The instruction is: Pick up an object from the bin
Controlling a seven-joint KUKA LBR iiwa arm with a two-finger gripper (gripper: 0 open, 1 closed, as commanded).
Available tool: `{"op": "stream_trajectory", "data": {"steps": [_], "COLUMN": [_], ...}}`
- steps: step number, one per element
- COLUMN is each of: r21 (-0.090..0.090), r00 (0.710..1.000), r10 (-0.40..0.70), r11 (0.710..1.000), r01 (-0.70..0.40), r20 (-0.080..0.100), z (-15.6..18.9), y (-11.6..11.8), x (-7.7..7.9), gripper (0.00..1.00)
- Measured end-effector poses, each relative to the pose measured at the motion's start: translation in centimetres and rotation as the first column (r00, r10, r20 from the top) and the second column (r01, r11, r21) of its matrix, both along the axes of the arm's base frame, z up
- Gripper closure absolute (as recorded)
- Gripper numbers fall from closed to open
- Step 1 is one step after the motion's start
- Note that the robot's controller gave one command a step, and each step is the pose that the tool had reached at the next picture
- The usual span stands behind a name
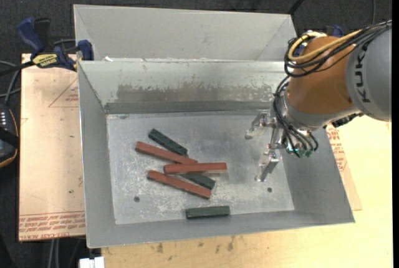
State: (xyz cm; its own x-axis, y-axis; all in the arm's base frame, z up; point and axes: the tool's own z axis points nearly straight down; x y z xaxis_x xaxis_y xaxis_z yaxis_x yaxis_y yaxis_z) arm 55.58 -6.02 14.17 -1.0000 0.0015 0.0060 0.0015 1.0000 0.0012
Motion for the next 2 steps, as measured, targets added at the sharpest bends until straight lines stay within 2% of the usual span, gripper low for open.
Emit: {"op": "stream_trajectory", "data": {"steps": [2], "r21": [-0.001], "r00": [0.999], "r10": [0.034], "r11": [0.999], "r01": [-0.034], "r20": [0.008], "z": [1.04], "y": [0.65], "x": [0.25], "gripper": [0.0]}}
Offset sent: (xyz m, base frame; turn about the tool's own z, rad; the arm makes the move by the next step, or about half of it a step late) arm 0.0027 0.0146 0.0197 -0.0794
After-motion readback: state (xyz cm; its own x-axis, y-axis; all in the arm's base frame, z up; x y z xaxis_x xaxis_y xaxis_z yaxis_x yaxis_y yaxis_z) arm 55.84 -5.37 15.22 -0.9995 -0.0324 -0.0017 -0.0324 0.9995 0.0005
